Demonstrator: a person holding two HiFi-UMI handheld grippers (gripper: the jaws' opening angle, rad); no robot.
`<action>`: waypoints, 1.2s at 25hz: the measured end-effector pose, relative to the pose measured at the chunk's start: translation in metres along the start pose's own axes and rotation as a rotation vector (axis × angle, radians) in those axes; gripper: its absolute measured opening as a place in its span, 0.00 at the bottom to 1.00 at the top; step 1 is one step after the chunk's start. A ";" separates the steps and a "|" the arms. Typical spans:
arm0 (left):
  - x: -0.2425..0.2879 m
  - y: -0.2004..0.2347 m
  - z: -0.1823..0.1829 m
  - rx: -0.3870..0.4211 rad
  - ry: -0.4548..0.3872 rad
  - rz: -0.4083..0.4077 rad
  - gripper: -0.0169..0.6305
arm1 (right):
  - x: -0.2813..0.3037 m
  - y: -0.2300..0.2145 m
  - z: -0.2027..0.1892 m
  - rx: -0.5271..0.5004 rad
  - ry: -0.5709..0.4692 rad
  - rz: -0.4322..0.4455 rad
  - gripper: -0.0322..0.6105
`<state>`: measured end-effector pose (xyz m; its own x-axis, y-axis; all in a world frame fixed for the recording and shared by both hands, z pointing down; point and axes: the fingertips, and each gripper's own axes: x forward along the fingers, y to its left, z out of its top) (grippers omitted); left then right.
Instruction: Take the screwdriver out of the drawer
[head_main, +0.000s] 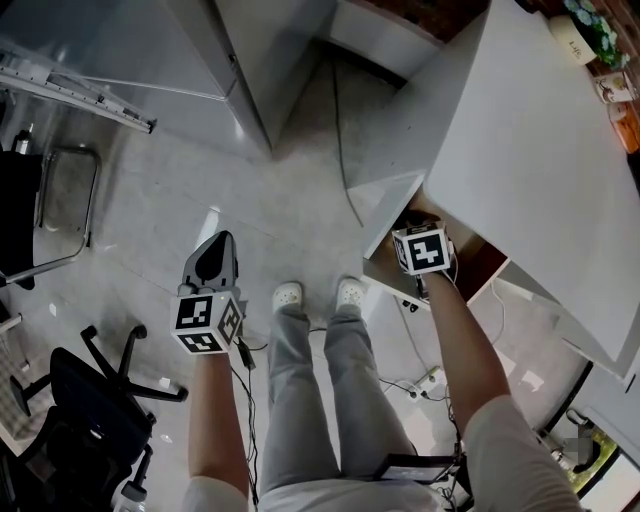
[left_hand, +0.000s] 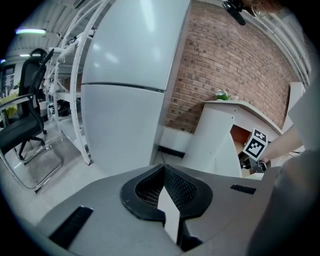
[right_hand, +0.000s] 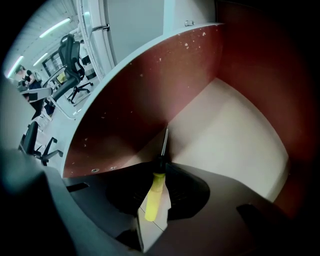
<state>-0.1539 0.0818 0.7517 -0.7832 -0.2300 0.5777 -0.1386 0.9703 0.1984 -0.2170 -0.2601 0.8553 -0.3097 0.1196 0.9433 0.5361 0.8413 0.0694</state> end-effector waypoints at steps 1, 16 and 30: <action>-0.001 -0.001 -0.001 -0.002 0.000 -0.001 0.05 | -0.001 -0.001 0.000 0.006 -0.002 0.005 0.17; -0.037 -0.014 0.021 0.010 -0.010 -0.006 0.05 | -0.057 0.010 0.000 -0.033 -0.042 0.019 0.17; -0.091 -0.045 0.076 0.020 -0.046 -0.014 0.05 | -0.160 0.024 0.012 -0.060 -0.145 0.078 0.17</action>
<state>-0.1228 0.0647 0.6299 -0.8082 -0.2407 0.5375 -0.1616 0.9683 0.1906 -0.1641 -0.2529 0.7026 -0.3727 0.2616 0.8903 0.6073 0.7942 0.0209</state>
